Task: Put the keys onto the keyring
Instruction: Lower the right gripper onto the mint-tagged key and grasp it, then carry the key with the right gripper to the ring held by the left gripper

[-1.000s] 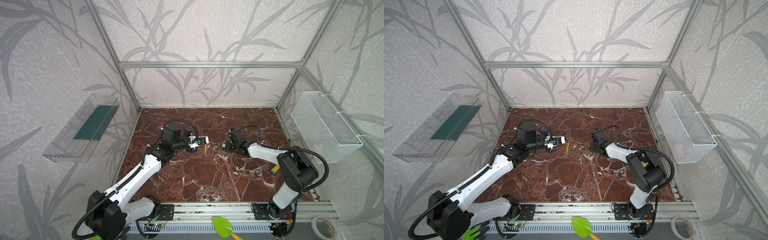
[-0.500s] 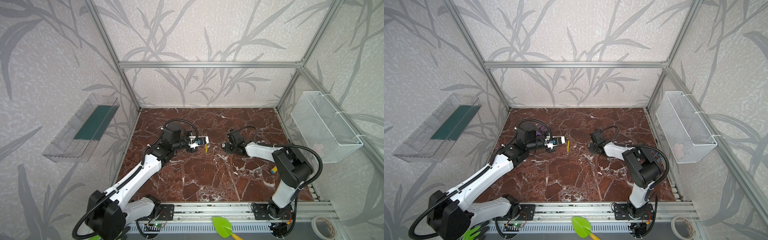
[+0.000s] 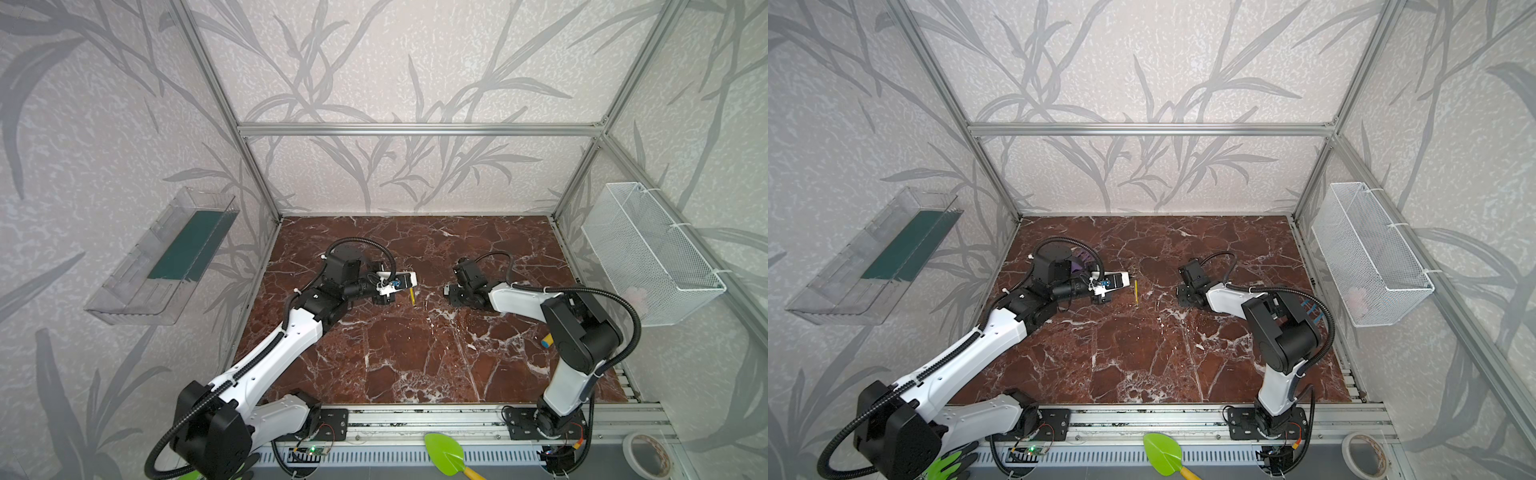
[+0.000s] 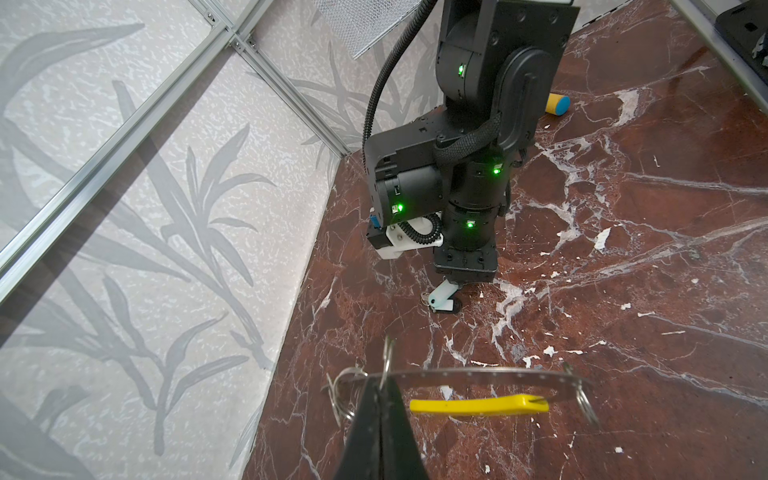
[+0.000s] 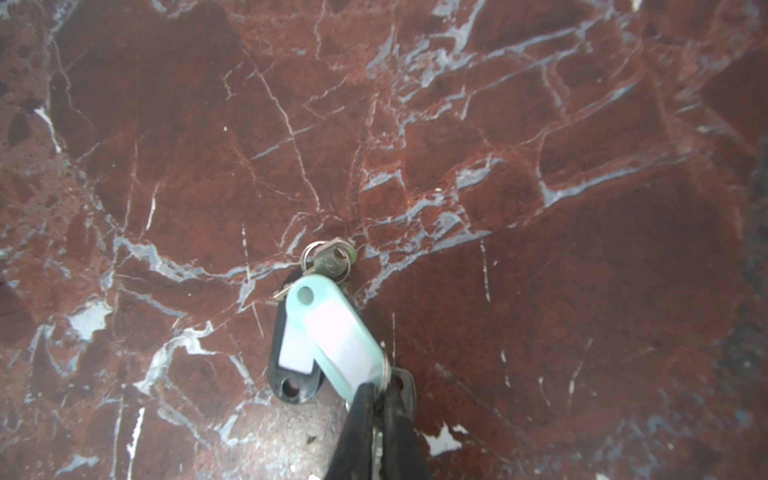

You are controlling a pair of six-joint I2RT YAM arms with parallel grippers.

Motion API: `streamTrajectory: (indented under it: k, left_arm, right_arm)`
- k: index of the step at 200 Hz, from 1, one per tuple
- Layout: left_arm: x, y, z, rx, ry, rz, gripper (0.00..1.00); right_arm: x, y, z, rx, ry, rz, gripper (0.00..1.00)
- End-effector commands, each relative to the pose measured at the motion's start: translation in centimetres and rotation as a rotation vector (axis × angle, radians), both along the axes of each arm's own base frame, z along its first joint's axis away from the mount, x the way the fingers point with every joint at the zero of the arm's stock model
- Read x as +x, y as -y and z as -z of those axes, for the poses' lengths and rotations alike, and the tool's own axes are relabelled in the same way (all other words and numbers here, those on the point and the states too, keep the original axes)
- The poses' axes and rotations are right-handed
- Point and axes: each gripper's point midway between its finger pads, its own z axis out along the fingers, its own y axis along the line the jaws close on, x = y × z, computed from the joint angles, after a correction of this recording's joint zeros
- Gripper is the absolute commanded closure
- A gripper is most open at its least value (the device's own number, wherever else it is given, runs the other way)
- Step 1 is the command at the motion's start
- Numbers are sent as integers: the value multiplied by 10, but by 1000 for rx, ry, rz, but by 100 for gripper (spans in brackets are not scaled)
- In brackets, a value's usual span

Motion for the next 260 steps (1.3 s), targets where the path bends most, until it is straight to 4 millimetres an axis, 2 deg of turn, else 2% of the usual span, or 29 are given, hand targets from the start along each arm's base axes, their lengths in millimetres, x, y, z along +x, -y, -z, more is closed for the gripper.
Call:
streamTrajectory:
  k: [1, 26, 42, 46, 68, 91, 110, 137, 170, 202, 260]
  left_arm:
    - [0, 1, -5, -20, 17, 14, 100]
    - [0, 1, -6, -21, 20, 15, 100]
    - [0, 1, -7, -23, 20, 15, 100]
    - [0, 1, -7, -26, 20, 16, 100]
    - [-1, 2, -8, -34, 19, 20, 100]
    - [-1, 3, -9, -42, 18, 23, 100]
    - [-2, 4, -8, -45, 6, 27, 100]
    - [-5, 4, -5, -39, -6, 37, 100]
    - [-8, 6, -6, -50, -13, 58, 100]
    - [-19, 10, -10, -67, -67, 107, 100]
    - [-42, 15, -21, -124, -197, 189, 100]
  right_arm:
    - [5, -1, -8, -19, 24, -29, 96]
    - [-2, -4, -20, -8, 57, -99, 100]
    - [-13, -4, -15, -8, 31, -136, 100]
    - [-14, -5, -24, 4, 50, -145, 100]
    - [-23, -1, -28, 6, 57, -161, 100]
    - [-24, -8, -40, 37, 112, -214, 100]
    - [-29, -21, -54, 76, 151, -319, 100]
    - [-49, -51, -90, 161, 275, -595, 100]
    - [-85, -72, -138, 266, 449, -881, 100]
    - [-100, -73, -170, 236, 566, -1010, 100]
    - [-97, -64, -232, 1, 858, -1128, 100]
